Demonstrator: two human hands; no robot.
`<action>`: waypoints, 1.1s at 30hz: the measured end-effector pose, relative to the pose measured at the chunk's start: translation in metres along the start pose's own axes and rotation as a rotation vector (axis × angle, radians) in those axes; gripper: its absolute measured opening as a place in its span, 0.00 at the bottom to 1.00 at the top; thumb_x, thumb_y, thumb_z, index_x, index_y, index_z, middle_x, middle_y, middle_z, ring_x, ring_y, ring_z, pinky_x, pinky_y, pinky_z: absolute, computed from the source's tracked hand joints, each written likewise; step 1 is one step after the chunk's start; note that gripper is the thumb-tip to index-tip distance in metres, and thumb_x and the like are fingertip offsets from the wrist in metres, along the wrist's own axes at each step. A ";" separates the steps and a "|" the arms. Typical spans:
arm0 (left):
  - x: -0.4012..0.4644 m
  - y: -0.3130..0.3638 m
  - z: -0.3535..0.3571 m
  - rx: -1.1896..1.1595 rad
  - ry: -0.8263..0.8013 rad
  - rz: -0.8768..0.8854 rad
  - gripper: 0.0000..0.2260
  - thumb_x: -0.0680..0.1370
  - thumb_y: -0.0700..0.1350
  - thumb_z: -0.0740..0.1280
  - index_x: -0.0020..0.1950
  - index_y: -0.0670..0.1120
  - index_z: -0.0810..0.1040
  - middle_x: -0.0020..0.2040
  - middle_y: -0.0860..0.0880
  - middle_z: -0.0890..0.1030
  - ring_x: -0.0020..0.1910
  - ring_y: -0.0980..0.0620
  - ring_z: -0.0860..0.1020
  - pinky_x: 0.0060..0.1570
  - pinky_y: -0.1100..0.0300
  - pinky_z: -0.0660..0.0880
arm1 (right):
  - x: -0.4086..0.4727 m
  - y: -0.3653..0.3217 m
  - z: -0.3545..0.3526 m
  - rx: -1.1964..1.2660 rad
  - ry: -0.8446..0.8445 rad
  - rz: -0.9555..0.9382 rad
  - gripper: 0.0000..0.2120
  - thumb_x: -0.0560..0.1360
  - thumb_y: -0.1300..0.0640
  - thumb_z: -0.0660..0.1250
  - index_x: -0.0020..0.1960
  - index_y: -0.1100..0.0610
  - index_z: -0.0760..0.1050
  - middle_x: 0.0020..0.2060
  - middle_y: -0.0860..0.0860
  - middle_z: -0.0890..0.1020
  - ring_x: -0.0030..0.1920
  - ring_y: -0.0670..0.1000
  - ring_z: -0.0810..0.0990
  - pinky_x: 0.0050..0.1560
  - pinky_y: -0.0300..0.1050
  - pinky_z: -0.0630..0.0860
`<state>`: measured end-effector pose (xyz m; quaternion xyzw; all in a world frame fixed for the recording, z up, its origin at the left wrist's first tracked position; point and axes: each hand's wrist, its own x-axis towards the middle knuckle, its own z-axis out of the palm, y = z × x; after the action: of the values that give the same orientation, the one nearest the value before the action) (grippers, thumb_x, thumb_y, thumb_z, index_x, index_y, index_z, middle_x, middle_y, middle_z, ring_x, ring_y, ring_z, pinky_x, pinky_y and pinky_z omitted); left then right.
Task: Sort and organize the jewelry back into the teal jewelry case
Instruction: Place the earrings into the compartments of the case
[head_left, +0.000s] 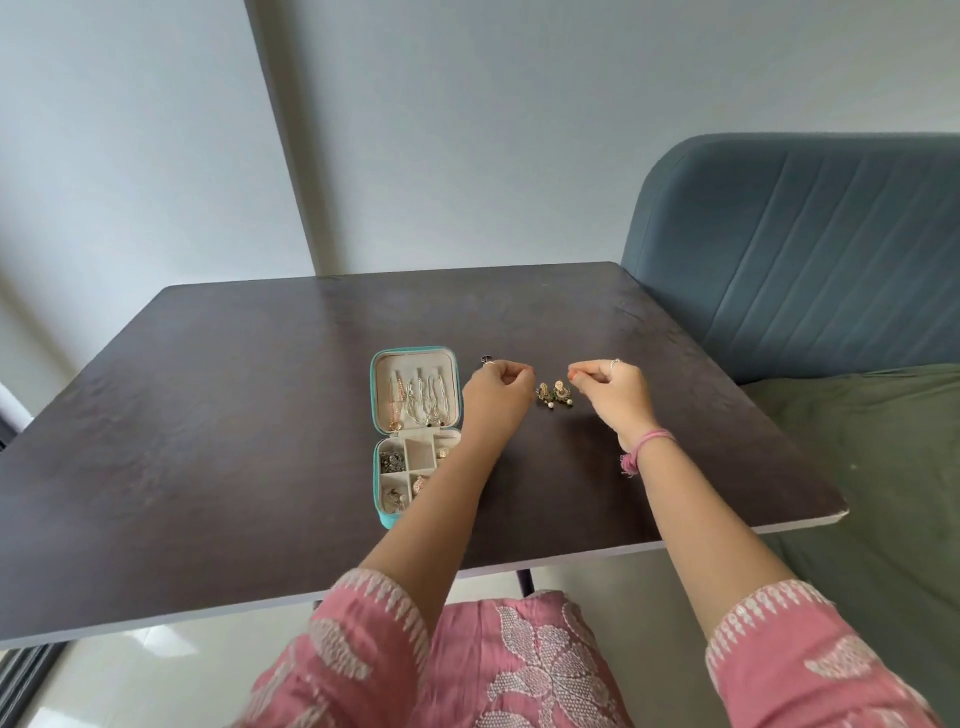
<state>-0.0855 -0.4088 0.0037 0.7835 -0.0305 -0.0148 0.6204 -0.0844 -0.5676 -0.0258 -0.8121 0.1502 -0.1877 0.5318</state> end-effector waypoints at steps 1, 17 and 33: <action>0.005 -0.002 0.005 0.037 0.002 -0.014 0.06 0.75 0.43 0.63 0.44 0.48 0.80 0.43 0.48 0.84 0.49 0.48 0.81 0.56 0.53 0.77 | 0.001 0.000 0.003 -0.002 -0.017 0.017 0.06 0.72 0.61 0.71 0.42 0.50 0.82 0.43 0.52 0.85 0.44 0.48 0.81 0.56 0.51 0.78; 0.039 -0.022 0.042 0.579 -0.081 0.052 0.13 0.78 0.44 0.60 0.52 0.38 0.80 0.54 0.38 0.80 0.58 0.39 0.74 0.56 0.53 0.69 | 0.010 0.004 0.019 -0.454 -0.086 -0.016 0.08 0.75 0.54 0.68 0.50 0.54 0.84 0.51 0.55 0.83 0.55 0.53 0.79 0.59 0.41 0.71; 0.010 -0.008 0.030 0.145 -0.026 0.084 0.07 0.77 0.41 0.65 0.53 0.43 0.79 0.45 0.49 0.83 0.47 0.53 0.79 0.46 0.67 0.69 | -0.035 0.010 0.011 0.229 0.141 0.039 0.08 0.74 0.59 0.71 0.53 0.57 0.83 0.45 0.48 0.84 0.45 0.39 0.81 0.45 0.25 0.73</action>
<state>-0.0771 -0.4369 -0.0108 0.8241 -0.0725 0.0032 0.5617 -0.1109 -0.5475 -0.0444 -0.7278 0.1808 -0.2497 0.6125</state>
